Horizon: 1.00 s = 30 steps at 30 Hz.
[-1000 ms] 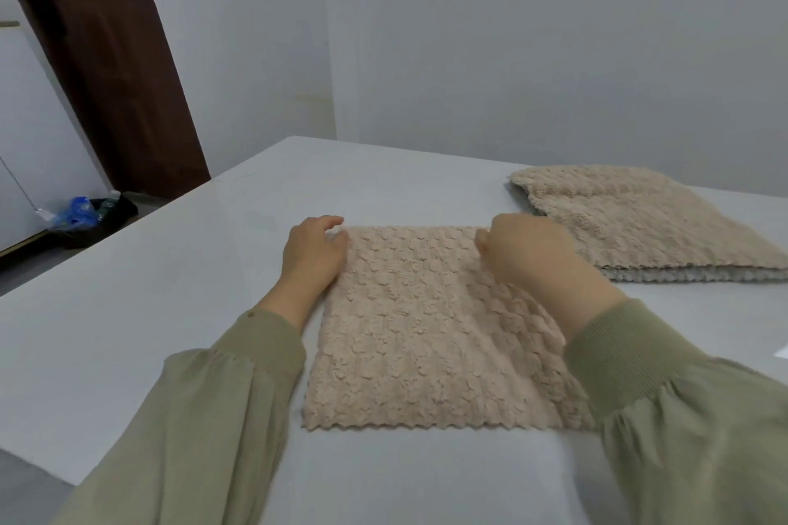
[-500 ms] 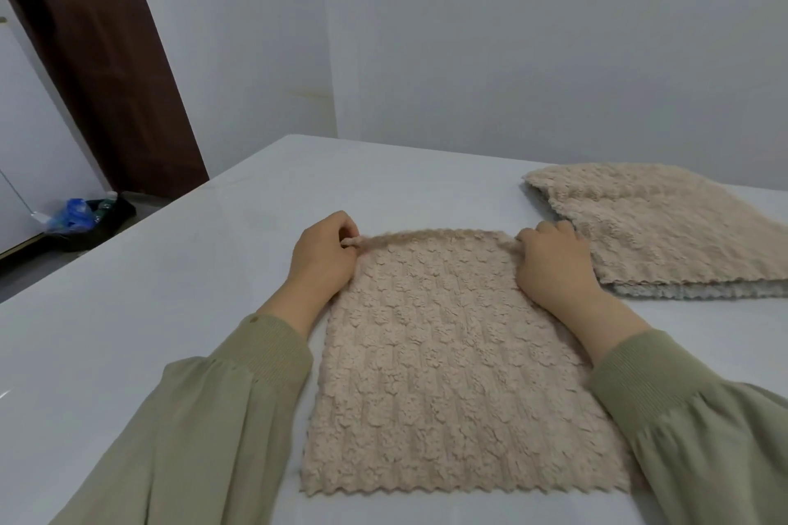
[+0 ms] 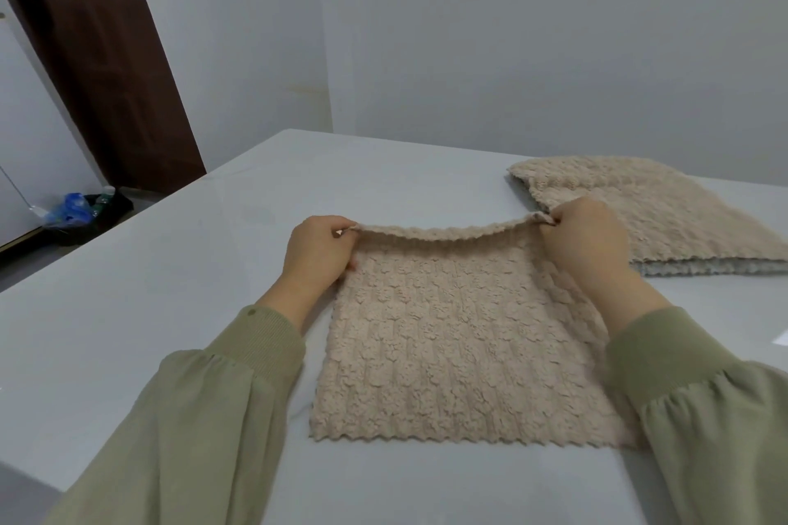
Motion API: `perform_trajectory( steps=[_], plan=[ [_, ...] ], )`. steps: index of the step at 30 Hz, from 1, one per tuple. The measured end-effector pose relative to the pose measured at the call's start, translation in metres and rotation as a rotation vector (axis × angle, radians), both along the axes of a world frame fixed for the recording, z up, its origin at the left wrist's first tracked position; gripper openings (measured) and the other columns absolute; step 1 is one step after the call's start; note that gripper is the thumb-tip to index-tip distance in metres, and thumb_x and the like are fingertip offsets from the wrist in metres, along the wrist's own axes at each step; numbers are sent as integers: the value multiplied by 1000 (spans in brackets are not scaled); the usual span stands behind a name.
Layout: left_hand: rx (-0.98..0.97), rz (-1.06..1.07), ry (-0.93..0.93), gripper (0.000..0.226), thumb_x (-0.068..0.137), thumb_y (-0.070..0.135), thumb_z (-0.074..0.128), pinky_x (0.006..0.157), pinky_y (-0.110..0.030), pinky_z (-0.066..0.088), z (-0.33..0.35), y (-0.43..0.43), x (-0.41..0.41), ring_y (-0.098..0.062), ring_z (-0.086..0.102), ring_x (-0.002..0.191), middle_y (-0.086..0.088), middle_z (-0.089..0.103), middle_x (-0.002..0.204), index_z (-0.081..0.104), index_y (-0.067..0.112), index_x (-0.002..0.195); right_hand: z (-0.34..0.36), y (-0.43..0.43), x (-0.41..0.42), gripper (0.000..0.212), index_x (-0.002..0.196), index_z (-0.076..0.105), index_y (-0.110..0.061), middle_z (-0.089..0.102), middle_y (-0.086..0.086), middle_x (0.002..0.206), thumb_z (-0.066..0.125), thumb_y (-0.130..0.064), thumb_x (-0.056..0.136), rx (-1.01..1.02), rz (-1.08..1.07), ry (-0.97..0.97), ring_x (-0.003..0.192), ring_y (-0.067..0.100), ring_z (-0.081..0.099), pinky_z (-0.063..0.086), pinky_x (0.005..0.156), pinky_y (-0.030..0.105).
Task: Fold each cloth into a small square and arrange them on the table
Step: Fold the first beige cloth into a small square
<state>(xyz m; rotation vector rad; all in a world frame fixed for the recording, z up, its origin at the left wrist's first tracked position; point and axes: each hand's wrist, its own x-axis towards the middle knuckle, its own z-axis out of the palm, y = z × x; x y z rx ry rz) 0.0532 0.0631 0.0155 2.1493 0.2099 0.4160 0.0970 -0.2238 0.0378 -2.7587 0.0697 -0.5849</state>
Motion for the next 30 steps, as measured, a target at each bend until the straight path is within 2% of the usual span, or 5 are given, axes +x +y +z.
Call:
perform_trajectory(
  steps=[4,10,18,24,30],
  plan=[
    [-506,-14,23,18,94,2,48,46,-21,51,4,-7,-10,-17,67,55,-13,69,82,65,-1,99,11,-13,-12,36,48,49,-8,43,4,41,56,-6,82,230,47,199,41,18,35,27,43,22],
    [-814,-13,-21,20,93,5,50,72,-23,58,9,-6,-14,-20,71,85,-15,67,104,64,5,107,17,-11,-28,21,82,62,-9,67,12,63,46,0,93,830,148,375,43,16,59,51,42,22],
    [-944,-123,-171,22,95,11,51,93,-28,49,11,3,-4,-17,63,106,-7,66,114,61,12,115,4,28,-17,26,112,65,-15,63,-7,94,49,-10,92,1067,263,-44,93,17,59,49,89,36],
    [-885,87,-94,6,86,2,63,62,-22,56,7,7,-18,-20,67,76,-10,67,85,68,4,84,-18,22,-37,20,94,70,-13,61,1,71,52,-4,89,986,132,-185,53,4,46,35,47,10],
    [-419,86,30,27,88,1,48,50,-24,50,6,9,-47,-15,60,53,-7,65,72,70,16,87,-23,18,-79,25,82,67,-18,59,-5,68,47,-3,83,831,82,-258,58,11,49,37,59,23]
  ],
)
